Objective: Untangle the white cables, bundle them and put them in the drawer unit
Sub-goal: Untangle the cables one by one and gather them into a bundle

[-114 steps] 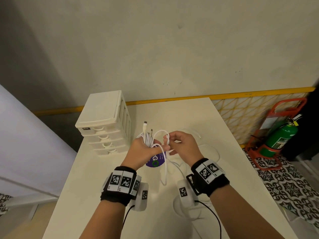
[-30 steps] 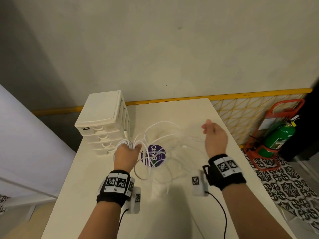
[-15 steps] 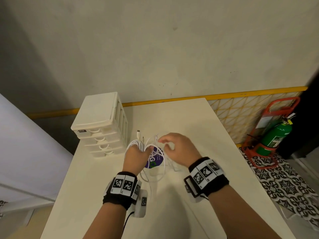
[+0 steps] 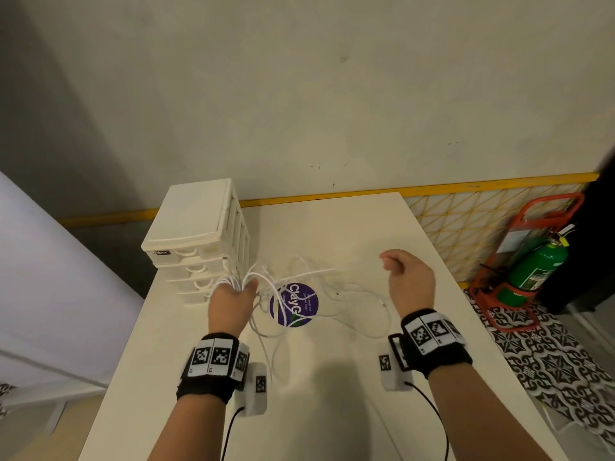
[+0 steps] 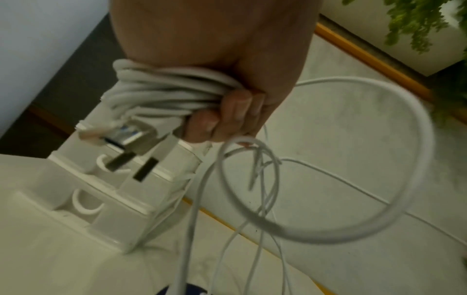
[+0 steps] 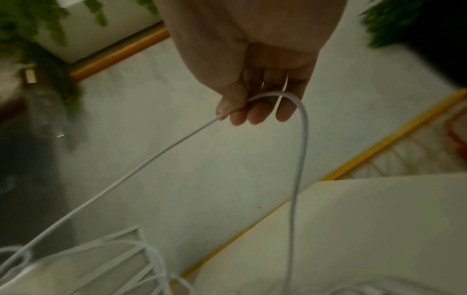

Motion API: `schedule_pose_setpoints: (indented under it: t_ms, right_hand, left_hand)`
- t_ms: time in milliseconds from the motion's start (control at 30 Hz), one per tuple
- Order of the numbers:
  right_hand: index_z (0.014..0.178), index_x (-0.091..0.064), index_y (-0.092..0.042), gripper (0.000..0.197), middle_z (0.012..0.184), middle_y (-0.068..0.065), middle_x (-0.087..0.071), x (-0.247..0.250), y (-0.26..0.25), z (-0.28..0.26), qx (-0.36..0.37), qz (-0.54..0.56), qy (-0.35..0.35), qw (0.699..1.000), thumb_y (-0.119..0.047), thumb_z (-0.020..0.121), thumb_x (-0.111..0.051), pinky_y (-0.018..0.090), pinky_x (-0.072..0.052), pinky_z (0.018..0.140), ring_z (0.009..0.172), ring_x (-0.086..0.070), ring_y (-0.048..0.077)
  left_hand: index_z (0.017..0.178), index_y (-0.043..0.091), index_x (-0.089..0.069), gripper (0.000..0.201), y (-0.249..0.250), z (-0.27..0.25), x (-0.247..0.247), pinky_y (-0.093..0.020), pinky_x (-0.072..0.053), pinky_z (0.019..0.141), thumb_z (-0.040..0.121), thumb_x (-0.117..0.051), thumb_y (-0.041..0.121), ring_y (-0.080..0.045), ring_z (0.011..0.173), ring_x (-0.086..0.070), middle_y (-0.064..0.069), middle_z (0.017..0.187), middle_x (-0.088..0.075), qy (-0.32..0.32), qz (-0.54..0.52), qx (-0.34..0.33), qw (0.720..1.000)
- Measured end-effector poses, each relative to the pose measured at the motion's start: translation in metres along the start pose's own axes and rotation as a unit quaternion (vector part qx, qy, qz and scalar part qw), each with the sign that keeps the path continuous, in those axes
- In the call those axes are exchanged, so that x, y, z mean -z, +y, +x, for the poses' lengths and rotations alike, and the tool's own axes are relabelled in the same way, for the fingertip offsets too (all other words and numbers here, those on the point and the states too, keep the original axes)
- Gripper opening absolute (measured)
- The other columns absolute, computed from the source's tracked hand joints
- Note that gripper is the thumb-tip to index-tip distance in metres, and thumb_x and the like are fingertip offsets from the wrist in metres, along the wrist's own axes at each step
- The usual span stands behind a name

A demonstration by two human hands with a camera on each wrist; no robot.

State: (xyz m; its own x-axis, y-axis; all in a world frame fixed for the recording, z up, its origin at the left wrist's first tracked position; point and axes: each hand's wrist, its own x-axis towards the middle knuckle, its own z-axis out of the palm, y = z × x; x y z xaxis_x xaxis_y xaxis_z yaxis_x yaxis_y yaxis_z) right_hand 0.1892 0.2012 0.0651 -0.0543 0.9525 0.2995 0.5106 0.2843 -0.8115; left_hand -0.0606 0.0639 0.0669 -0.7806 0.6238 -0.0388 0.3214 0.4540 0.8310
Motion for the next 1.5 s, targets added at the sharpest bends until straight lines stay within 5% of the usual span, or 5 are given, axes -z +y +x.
schedule_pose_setpoints:
  t_ms: [300, 533, 767, 1100, 1500]
  right_hand:
    - [0.103, -0.067, -0.016, 0.033, 0.108, 0.009, -0.066, 0.007, 0.025, -0.004, -0.076, -0.146, -0.018, 0.986, 0.002, 0.084, -0.047, 0.037, -0.044, 0.079, 0.103, -0.056, 0.031]
    - [0.105, -0.064, -0.019, 0.027, 0.107, -0.003, -0.062, -0.020, -0.055, -0.029, 0.262, -0.019, -0.141, 0.954, -0.027, 0.089, -0.044, 0.024, -0.038, 0.093, 0.103, -0.051, 0.010]
    - [0.098, -0.071, -0.022, 0.027, 0.079, 0.004, -0.070, -0.042, -0.066, -0.045, 0.100, 0.004, -0.358, 0.928, -0.039, 0.076, -0.072, 0.032, -0.049, 0.070, 0.072, -0.062, 0.019]
    - [0.092, -0.072, -0.013, 0.016, 0.086, 0.001, -0.073, -0.039, -0.059, -0.039, 0.082, 0.091, -0.115, 0.986, -0.009, 0.088, -0.057, 0.032, -0.054, 0.073, 0.071, -0.067, 0.019]
    - [0.086, -0.064, -0.016, 0.016, 0.070, -0.002, -0.060, 0.004, -0.023, 0.008, -0.066, 0.247, 0.102, 0.961, -0.008, 0.092, -0.052, 0.012, -0.046, 0.061, 0.054, -0.055, 0.002]
  left_hand:
    - [0.069, 0.008, -0.042, 0.032, 0.014, -0.002, -0.007, -0.038, -0.042, 0.068, 0.083, -0.066, 0.024, -0.033, 0.072, -0.053, -0.016, 0.074, -0.054, 0.028, -0.010, -0.067, 0.997]
    - [0.061, 0.014, -0.031, 0.043, 0.038, -0.022, -0.027, -0.031, -0.030, 0.058, 0.082, -0.068, 0.023, -0.023, 0.058, -0.039, -0.005, 0.062, -0.037, -0.017, 0.015, -0.134, 0.991]
    - [0.064, 0.012, -0.038, 0.036, 0.031, -0.022, -0.031, -0.029, -0.032, 0.053, 0.082, -0.067, 0.023, -0.022, 0.055, -0.043, -0.009, 0.062, -0.045, -0.059, -0.032, -0.111, 0.992]
    - [0.062, 0.014, -0.032, 0.044, 0.032, -0.027, -0.031, -0.027, -0.028, 0.054, 0.083, -0.068, 0.025, -0.018, 0.056, -0.037, -0.001, 0.061, -0.035, -0.095, 0.045, -0.164, 0.981]
    - [0.064, 0.012, -0.037, 0.039, 0.009, -0.005, -0.009, -0.032, -0.035, 0.066, 0.084, -0.067, 0.026, -0.028, 0.070, -0.049, -0.008, 0.066, -0.047, 0.032, 0.056, -0.088, 0.994]
